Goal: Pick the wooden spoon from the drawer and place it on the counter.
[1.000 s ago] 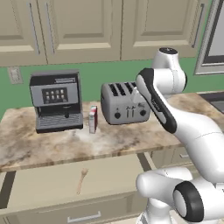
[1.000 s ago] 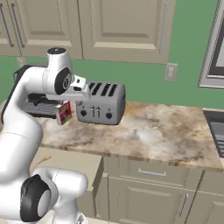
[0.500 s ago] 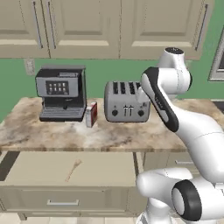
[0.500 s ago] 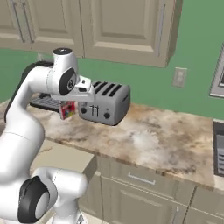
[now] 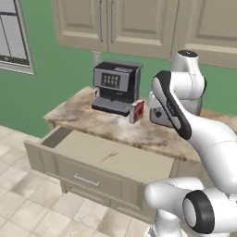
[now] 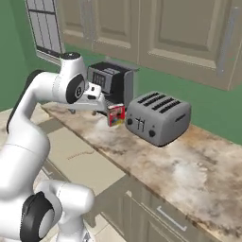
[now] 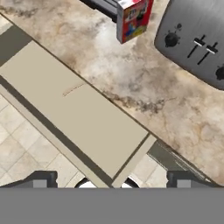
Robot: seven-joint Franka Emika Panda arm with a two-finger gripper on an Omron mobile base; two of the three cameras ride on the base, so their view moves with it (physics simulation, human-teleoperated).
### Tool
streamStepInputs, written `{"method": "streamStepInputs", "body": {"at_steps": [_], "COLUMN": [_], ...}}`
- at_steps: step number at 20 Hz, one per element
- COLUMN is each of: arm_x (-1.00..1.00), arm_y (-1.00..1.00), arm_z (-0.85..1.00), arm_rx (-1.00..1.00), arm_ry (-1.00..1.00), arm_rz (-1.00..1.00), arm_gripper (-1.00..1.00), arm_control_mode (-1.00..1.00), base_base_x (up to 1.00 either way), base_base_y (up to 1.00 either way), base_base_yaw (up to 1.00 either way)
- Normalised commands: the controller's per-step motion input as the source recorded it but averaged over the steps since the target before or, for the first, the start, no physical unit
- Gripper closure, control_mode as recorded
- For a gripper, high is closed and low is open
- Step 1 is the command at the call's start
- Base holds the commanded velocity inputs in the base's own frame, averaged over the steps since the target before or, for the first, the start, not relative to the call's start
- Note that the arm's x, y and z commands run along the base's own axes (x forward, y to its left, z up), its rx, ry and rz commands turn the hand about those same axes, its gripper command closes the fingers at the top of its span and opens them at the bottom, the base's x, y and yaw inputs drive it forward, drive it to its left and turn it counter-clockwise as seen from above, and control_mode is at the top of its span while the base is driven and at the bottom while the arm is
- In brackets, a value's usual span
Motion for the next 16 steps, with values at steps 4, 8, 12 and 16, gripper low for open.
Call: {"method": "streamStepInputs", "body": {"at_steps": [4,8,12,16], "arm_x": [0.00,0.00,0.00,0.00], "arm_y": [0.00,0.00,0.00,0.00], "arm_z": [0.00,0.00,0.00,0.00], "arm_rx": [0.00,0.00,0.00,0.00], "arm_ry": [0.00,0.00,0.00,0.00], "arm_rz": [0.00,0.00,0.00,0.00], "arm_gripper": [-1.00,-1.00,-1.00,-1.00], "arm_control_mode": [1.00,1.00,1.00,1.00], "base_base_x": [-0.18,-0.31,-0.25,-0.15], "base_base_y": [-0.44,-0.45,-0.48,-0.51], "base_base_yaw": [0.69,0.62,0.54,0.51]}}
